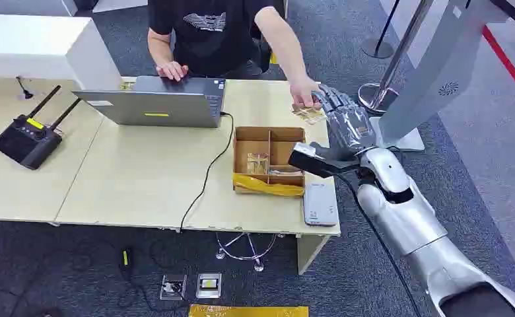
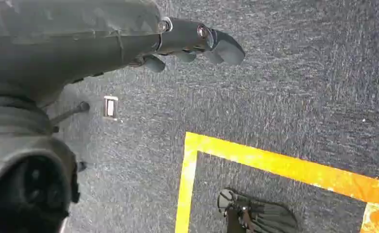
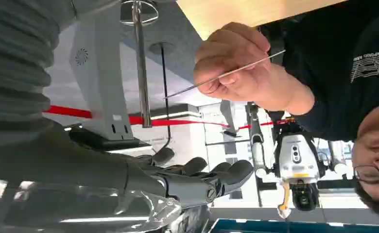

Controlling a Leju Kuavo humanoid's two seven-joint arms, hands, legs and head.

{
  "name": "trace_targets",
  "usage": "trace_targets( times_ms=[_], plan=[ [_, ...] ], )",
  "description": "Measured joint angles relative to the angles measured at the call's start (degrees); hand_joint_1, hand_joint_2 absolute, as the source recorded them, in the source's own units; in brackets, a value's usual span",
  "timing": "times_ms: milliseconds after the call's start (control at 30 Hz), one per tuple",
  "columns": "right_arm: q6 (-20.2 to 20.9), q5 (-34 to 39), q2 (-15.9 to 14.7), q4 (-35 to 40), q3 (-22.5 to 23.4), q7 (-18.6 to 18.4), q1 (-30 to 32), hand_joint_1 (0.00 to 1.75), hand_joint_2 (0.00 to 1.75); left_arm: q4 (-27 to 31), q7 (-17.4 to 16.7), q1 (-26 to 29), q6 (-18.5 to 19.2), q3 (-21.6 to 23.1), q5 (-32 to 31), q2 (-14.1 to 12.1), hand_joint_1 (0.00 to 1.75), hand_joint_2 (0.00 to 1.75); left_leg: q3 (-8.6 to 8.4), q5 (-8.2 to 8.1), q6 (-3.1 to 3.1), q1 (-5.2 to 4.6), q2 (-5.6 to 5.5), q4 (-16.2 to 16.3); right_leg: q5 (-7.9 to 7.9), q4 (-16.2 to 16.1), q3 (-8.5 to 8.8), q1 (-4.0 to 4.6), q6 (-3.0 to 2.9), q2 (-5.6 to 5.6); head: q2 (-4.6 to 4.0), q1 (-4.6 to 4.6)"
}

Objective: Pass the card to the sensor for recognition and then transmit it.

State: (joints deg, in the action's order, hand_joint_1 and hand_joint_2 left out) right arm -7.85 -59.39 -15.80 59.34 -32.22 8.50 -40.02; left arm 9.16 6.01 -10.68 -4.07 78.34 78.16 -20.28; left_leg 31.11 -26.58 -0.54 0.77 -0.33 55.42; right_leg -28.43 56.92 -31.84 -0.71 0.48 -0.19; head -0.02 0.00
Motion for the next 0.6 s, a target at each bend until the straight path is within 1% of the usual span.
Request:
trace_targets(
  times_ms=[100,233,433,467,500,600],
  plan=[
    [-0.22,-0.81,0.72,-0.63,-0.31,-0.02,-0.56,0.00,1.75,0.00,-0.02,0.00,-0.17,0.22,0.11,0.00,0.00,0.00,-0.01,0.00,0.00,0.00,0.00,0.00,0.00,0.00,0.00,0.00,0.00,0.00,0.00,0.02],
    [-0.94,-1.40,1.57,-1.44,-0.90,0.83,-1.03,0.00,1.75,0.00,-0.11,0.01,-0.20,0.50,0.72,0.00,0.00,0.00,0.00,0.00,0.00,0.00,0.00,0.01,0.00,0.00,0.01,0.00,0.00,0.00,0.00,0.00],
    [-3.47,-2.18,3.25,-3.84,-1.53,1.99,-2.48,0.00,1.75,0.00,-0.11,0.01,-0.24,0.59,1.81,0.00,0.00,0.00,-0.01,0.00,0.00,0.00,0.01,0.01,0.00,0.00,0.00,0.00,0.00,0.01,0.00,0.02],
    [-3.74,-2.16,3.52,-4.28,-1.62,1.99,-2.69,1.68,1.75,0.00,-0.11,0.01,-0.24,0.61,1.88,0.00,0.00,0.00,-0.01,0.00,0.00,0.00,0.01,0.01,0.00,0.00,0.00,0.00,0.00,0.01,0.00,0.02],
    [-3.98,-2.16,3.74,-4.65,-1.70,1.99,-2.82,1.75,1.75,0.00,-0.11,0.02,-0.24,0.61,1.88,0.00,0.00,0.00,-0.01,0.00,0.00,0.00,0.01,0.01,0.00,0.00,0.00,0.00,0.00,0.01,0.00,0.02],
    [-4.33,-1.81,4.24,-5.31,-1.81,1.99,-3.03,1.75,1.75,0.00,-0.11,0.02,-0.24,0.61,2.10,0.00,0.00,0.00,-0.01,0.00,0.00,0.00,0.01,0.01,0.00,0.00,0.00,0.00,0.00,0.01,0.00,0.02]
  ],
)
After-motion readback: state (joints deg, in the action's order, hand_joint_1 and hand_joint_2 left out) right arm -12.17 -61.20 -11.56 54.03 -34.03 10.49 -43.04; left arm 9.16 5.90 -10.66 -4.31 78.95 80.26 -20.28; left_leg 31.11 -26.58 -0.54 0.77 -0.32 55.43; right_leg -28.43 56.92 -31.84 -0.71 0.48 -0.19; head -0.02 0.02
